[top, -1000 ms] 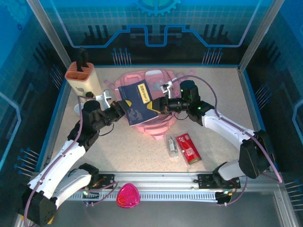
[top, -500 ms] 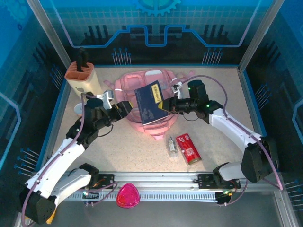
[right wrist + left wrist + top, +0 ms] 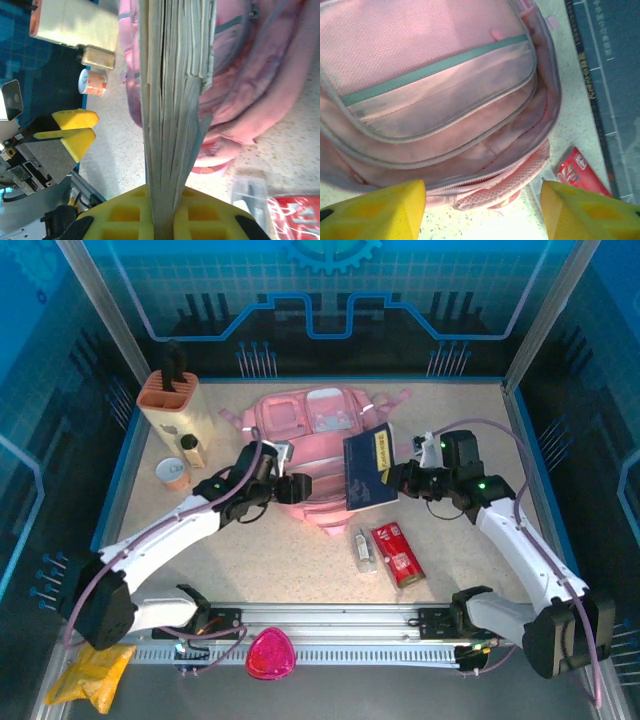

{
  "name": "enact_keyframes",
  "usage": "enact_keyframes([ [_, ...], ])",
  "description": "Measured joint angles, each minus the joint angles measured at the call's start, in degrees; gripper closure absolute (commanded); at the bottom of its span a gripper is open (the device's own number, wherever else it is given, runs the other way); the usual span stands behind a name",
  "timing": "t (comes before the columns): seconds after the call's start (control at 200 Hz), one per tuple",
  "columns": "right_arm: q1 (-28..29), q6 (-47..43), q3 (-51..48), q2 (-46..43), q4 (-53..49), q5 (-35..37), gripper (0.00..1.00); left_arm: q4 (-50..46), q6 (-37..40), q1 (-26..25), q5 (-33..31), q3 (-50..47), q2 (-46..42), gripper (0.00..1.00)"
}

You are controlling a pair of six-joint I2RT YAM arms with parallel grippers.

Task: Pack the student bag

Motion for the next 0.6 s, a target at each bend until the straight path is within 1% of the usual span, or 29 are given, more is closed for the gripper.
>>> enact_keyframes([
  [0.105, -2.75, -0.61, -2.16, -2.75, -2.25, 0.85, 0.94, 0.35, 5.29, -2.01, -2.23, 2.64, 5.14, 0.33],
  [0.26, -5.73, -1.07, -3.58, -4.07, -4.61, 1.38, 0.93, 0.13, 12.66, -4.44, -5.33, 8.46, 13.77, 0.29],
  [0.395, -6.99, -1.22, -3.69, -4.35, -5.20, 1.03, 0.94, -0.26, 18.60, -6.23, -9.18, 13.64, 20.92, 0.29],
  [0.6, -7.82, -1.22, -4.24, -4.35, -5.07, -0.39, 0.94, -1.77, 24.46, -6.56, -12.76, 19.91, 29.29, 0.28],
])
